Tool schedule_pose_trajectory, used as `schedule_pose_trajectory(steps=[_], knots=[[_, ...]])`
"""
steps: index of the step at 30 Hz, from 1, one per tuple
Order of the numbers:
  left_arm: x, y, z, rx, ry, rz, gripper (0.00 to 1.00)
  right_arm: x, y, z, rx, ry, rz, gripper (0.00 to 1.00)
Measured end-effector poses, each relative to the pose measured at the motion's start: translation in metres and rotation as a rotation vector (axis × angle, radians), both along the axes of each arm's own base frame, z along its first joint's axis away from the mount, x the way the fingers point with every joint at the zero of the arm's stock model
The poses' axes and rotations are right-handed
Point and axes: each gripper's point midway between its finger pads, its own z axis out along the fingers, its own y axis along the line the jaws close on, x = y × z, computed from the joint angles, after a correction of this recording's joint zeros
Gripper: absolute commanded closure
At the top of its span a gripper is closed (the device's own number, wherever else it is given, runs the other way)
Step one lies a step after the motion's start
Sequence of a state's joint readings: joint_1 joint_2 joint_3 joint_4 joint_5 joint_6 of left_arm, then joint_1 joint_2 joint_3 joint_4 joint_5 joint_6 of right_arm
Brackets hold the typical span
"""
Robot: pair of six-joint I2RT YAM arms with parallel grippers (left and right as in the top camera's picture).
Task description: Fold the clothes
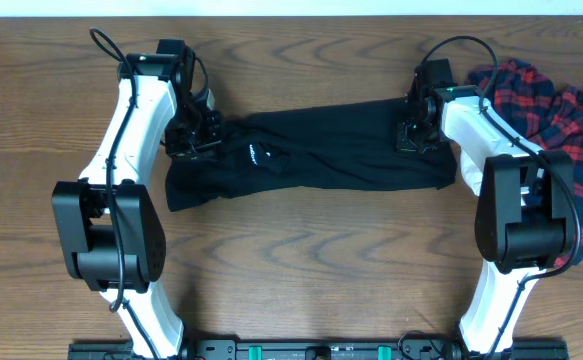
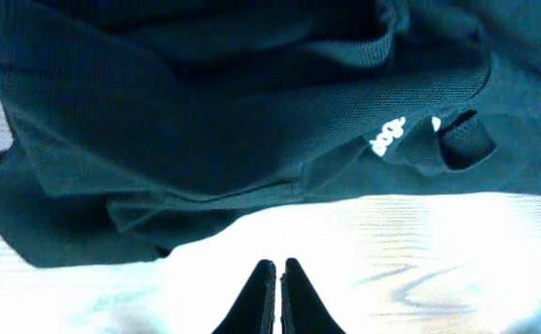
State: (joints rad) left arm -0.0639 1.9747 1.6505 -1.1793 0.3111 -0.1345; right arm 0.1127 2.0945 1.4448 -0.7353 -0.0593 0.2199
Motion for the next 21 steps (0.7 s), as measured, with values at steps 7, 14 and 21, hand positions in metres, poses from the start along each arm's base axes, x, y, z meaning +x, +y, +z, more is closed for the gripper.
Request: schedule_pose_trajectory(steps=[7,14,21], knots=[[0.056,-0.005,0.007,-0.020,-0.238,-0.003,0.94,0.000,0.000,0.000,0.000,0.001,0.000,0.99],[0.070,-0.024,0.010,-0.032,-0.309,-0.035,0.94,0.000,0.000,0.000,-0.001,0.001,0.000,0.99],[0.053,-0.052,-0.025,-0.033,-0.207,-0.095,0.94,-0.001,0.000,0.000,-0.001,0.004,-0.001,0.99]])
